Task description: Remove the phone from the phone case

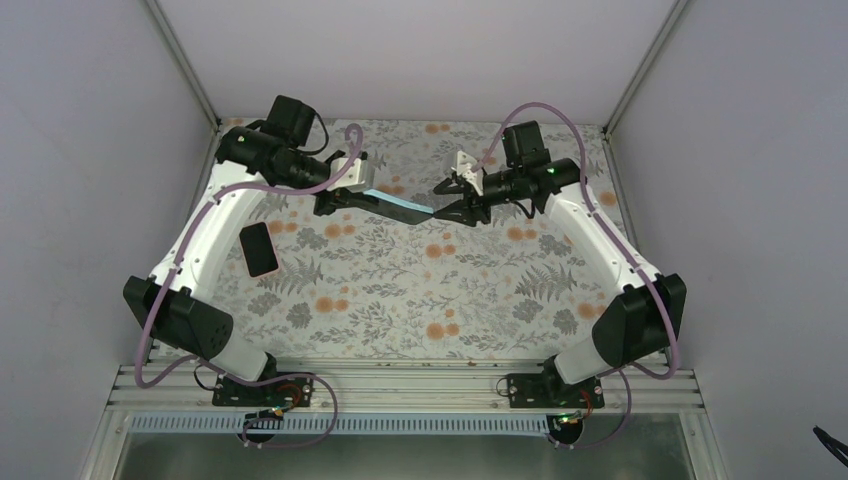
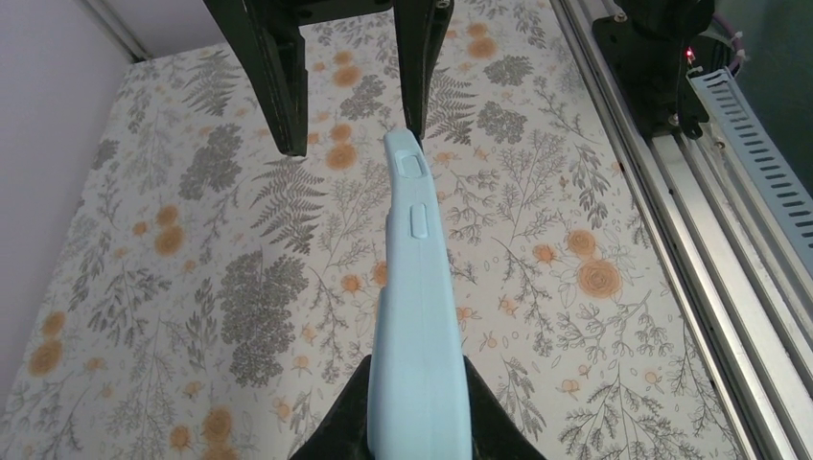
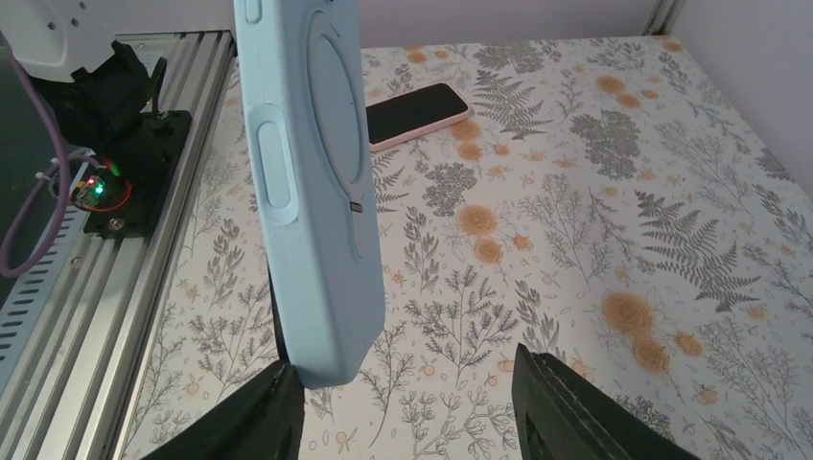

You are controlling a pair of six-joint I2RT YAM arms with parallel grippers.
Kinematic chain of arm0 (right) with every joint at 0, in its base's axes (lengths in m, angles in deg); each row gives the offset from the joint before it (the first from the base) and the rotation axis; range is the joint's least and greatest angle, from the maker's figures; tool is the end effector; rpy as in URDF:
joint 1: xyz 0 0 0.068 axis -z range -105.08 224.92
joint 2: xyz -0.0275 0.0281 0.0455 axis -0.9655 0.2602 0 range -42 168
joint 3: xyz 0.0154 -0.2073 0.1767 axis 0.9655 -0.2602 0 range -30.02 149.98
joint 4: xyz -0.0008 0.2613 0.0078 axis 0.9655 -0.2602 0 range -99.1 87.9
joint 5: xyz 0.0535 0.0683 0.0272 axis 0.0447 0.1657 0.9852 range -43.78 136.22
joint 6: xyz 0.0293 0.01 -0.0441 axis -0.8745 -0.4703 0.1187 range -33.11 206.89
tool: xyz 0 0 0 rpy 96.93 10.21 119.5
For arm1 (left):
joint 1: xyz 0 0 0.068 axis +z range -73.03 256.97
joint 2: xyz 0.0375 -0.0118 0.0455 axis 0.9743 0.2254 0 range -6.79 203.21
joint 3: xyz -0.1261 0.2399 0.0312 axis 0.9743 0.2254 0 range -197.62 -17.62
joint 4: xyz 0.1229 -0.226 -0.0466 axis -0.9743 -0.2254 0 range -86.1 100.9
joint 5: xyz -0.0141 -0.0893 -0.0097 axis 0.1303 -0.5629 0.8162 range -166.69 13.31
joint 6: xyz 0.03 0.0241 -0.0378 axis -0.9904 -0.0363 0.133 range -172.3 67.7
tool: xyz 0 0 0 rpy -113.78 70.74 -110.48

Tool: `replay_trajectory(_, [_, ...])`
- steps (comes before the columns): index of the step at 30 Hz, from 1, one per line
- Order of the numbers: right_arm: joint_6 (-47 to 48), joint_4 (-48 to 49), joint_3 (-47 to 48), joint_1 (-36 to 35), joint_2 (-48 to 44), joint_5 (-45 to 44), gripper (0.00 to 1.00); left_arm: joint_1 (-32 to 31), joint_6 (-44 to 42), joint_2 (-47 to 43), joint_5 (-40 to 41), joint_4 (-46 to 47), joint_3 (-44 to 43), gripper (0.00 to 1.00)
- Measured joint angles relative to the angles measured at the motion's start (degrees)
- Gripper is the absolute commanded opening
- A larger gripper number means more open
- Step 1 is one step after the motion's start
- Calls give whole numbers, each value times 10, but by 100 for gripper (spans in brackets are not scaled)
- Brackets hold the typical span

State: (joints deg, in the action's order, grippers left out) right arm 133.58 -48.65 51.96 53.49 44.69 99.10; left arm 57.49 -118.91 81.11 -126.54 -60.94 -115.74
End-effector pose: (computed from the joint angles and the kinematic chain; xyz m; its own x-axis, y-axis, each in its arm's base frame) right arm 0.2816 0.1409 0.3422 0.0004 -0.4715 -0.8819 -0.9982 0.0530 -0.0288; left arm 0.2613 -0.1213 0.3945 0.1827 0.5631 -0.8060 0.9826 -0.0760 0.1697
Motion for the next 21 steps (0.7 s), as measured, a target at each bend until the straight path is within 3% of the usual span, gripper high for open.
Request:
replay_trajectory(8, [-52,49,0,-3,12,-37,57,4,-6,8,9,-12,-15,2])
replay_trajectory(14, [-60,38,56,-7,56,-41,58,10,-7,19,10,-16,-36,2])
replay_trajectory(21, [-25,-18,133,-75,112,-74,62,10,-2,40,-6,-30,-47,2])
